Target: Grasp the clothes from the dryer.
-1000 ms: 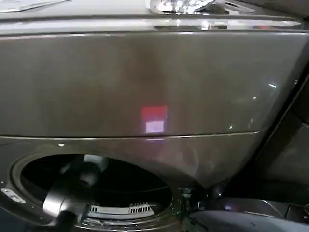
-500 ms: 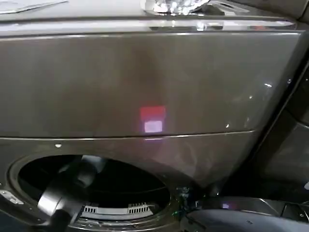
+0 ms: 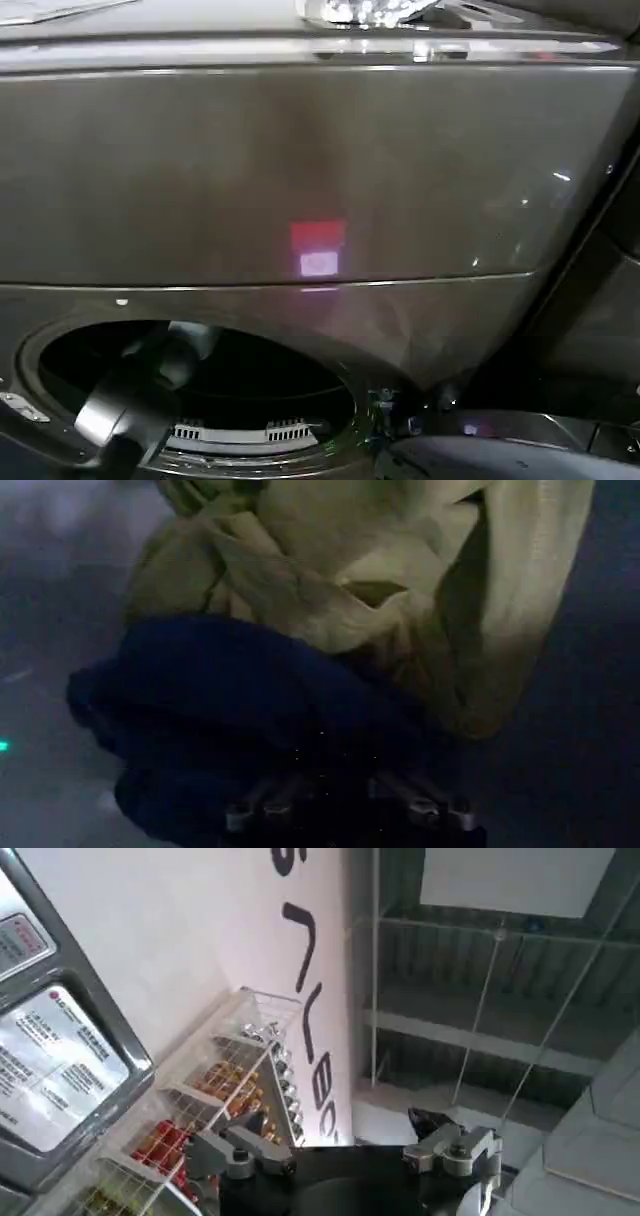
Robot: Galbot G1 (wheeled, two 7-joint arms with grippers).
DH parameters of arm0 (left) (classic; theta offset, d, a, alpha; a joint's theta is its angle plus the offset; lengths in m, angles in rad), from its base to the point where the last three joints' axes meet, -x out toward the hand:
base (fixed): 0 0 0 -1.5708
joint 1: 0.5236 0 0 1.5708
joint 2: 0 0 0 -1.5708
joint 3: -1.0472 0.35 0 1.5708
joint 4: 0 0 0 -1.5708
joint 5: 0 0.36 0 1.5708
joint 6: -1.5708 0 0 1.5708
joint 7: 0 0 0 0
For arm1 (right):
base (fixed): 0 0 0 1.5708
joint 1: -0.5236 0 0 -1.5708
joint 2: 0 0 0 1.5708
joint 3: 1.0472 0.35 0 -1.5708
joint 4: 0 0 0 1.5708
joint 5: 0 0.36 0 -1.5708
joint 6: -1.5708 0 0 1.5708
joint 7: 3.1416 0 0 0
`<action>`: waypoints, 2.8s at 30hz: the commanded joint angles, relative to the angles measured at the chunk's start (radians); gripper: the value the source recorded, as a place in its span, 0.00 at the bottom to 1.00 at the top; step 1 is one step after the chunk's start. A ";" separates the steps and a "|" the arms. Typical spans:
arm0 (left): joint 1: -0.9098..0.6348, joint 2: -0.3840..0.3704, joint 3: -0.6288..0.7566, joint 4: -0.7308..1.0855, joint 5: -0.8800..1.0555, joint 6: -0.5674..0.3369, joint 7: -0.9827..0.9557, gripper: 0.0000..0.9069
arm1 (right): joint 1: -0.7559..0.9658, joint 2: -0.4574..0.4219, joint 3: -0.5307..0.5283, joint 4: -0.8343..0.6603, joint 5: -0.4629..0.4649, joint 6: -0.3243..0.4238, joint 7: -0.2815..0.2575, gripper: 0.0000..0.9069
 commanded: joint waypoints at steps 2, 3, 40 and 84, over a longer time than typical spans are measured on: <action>-0.002 -0.001 -0.001 -0.020 -0.024 0.051 -0.027 0.00 | -0.005 0.000 0.005 -0.003 0.003 0.000 0.000 1.00; -0.001 -0.001 -0.001 -0.026 -0.039 0.067 -0.033 0.00 | -0.006 0.000 0.006 -0.004 0.004 0.001 0.000 1.00; 0.372 -0.093 -0.365 -0.829 -1.449 0.528 -0.557 0.00 | -0.008 0.021 -0.007 0.014 0.025 0.001 0.003 1.00; 1.373 -0.017 -0.484 -1.857 -1.301 0.084 -0.485 0.00 | -0.022 0.023 0.078 0.003 0.083 0.011 0.067 1.00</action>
